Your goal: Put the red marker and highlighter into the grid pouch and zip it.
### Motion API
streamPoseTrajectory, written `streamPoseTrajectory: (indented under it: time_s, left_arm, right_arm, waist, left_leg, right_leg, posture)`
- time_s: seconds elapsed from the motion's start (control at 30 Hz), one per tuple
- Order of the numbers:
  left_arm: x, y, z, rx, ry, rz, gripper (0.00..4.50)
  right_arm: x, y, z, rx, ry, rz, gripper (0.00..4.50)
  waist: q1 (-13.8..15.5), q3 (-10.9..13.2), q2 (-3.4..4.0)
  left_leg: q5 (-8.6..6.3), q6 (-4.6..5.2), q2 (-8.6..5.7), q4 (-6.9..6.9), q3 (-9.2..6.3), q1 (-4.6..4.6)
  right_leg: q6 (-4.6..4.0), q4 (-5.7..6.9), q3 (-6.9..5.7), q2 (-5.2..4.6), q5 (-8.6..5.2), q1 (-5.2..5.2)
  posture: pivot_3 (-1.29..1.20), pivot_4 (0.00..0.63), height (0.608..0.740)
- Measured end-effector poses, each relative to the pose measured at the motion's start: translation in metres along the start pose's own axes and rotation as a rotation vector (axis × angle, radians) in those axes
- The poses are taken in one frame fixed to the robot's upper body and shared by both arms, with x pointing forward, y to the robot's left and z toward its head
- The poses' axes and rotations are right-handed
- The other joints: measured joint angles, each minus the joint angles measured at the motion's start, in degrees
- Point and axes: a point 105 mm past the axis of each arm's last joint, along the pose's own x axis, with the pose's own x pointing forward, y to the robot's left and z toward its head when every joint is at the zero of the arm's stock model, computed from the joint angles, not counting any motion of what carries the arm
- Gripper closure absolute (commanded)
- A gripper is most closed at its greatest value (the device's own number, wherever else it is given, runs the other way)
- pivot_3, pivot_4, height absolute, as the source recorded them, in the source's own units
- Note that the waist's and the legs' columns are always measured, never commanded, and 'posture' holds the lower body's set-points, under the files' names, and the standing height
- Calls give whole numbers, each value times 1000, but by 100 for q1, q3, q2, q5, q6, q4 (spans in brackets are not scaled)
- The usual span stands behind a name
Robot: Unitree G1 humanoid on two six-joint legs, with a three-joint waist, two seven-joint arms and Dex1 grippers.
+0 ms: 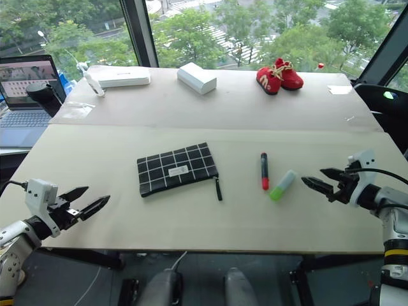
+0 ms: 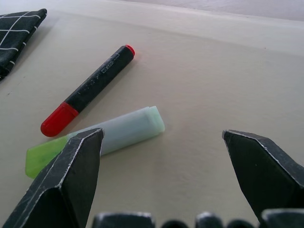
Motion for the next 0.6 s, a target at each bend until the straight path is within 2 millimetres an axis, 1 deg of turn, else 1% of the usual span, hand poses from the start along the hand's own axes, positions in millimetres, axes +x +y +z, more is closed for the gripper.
streamPoseTrajectory:
  time_s: [0.1, 0.17, 0.23, 0.33, 0.37, 0.4, 0.43, 0.47, 0.5, 0.53, 0.6]
  left_arm:
    - [1, 1, 1, 2, 2, -16, 0]
    - [2, 3, 5, 22, 10, -63, 0]
    - [3, 4, 9, 92, 16, -123, 0]
    - [3, 10, 3, 278, 57, -164, 0]
    - [4, 10, -1, 349, 73, -174, 0]
    - [5, 11, -3, 393, 84, -179, 0]
    - [7, 12, -5, 489, 97, -185, 0]
    - [7, 14, -6, 539, 106, -187, 0]
    - [8, 16, -6, 592, 111, -184, 0]
    - [10, 19, -3, 659, 105, -181, 0]
    - [17, 22, 7, 759, 70, -183, 0]
  right_arm:
    - [0, -1, 0, -5, -1, -5, 57]
    - [0, -2, 1, -22, -2, -16, 57]
    - [1, -3, 1, -35, -1, -27, 57]
    - [5, -2, 3, -37, -16, -24, 814]
    - [7, -2, 7, -38, -27, -21, 962]
    - [8, -1, 9, -40, -35, -16, 1349]
    - [10, 0, 13, -45, -45, -7, 1702]
    - [11, 2, 16, -47, -53, 4, 2117]
    - [12, 4, 18, -45, -59, 16, 2349]
    - [15, 8, 21, -39, -74, 39, 2760]
    - [27, 22, 35, -36, -122, 109, 3488]
  waist:
    - [4, 0, 0]
    - [8, 0, 0]
    - [1, 0, 1]
    - [-15, 0, 2]
    - [-24, 1, 3]
    - [-25, 1, 3]
    - [-16, 1, 3]
    - [-11, 1, 2]
    - [-4, 1, 3]
    - [-2, 1, 3]
    - [2, 1, 3]
  left_leg:
    - [0, 0, 0, 0, 0, 0]
    - [0, 0, 0, 0, -1, 0]
    - [0, 0, 0, 0, 2, 0]
    - [0, 0, 0, -3, 8, 0]
    - [0, 0, 1, -4, 9, 0]
    - [0, 0, 2, -5, 9, 0]
    - [0, 0, 2, -5, 9, 0]
    - [0, 0, 3, -5, 8, 0]
    - [0, 0, 3, -5, 8, 0]
    - [0, 0, 3, -5, 9, -1]
    - [0, 0, 4, -4, 8, -1]
  right_leg:
    - [0, 1, -1, 1, 0, 0]
    - [0, 1, -3, 2, 0, -1]
    - [0, 0, -1, 1, -1, -1]
    - [-3, -3, 3, 1, -1, -4]
    - [-3, -3, 5, 0, -1, -6]
    - [-4, -3, 5, 1, -1, -6]
    - [-4, -2, 4, 1, 0, -6]
    - [-5, -2, 4, 1, 0, -6]
    - [-5, -2, 4, 1, 0, -6]
    - [-5, -1, 4, 0, 0, -6]
    - [-5, 1, 3, 2, 1, -7]
  posture:
    - [0, 150, 729]
    - [0, 150, 729]
    - [0, 150, 729]
    - [0, 150, 729]
    - [0, 150, 729]
    - [0, 150, 729]
    - [0, 150, 729]
    - [0, 150, 729]
    - [0, 150, 729]
    - [0, 150, 729]
    - [0, 150, 729]
